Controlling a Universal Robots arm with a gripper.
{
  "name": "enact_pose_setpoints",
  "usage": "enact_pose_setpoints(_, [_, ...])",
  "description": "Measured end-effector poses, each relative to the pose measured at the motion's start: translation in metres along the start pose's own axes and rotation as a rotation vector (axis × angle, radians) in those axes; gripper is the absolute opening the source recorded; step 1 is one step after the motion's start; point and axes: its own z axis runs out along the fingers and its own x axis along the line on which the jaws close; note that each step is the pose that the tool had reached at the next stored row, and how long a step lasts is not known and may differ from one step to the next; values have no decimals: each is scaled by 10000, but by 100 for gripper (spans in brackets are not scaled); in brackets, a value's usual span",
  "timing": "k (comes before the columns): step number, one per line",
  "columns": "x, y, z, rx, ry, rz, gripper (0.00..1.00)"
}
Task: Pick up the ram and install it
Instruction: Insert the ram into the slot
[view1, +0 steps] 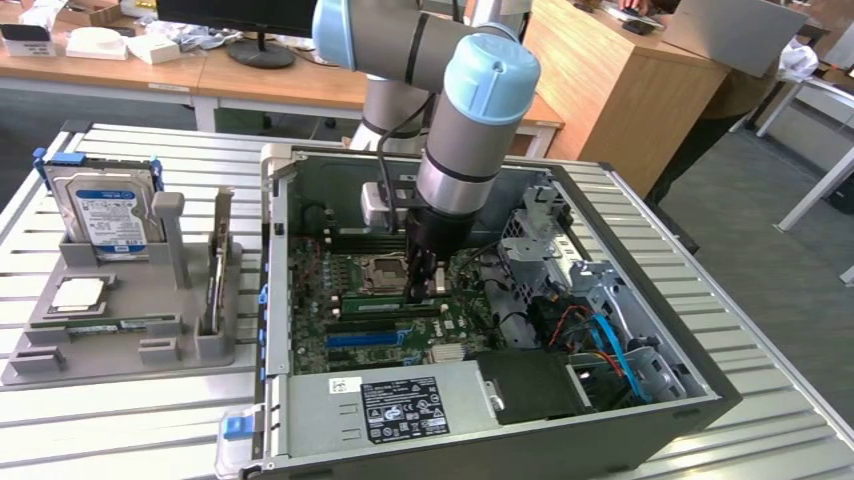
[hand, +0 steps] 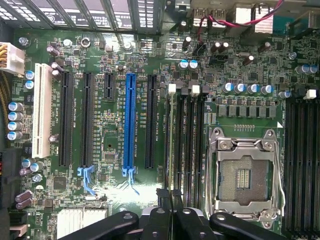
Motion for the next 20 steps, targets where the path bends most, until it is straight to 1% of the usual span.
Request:
enact_pose_setpoints(9, [1, 0, 25, 0, 0, 0, 11])
enact_pose_setpoints(20, [2, -1, 29, 0, 0, 0, 13])
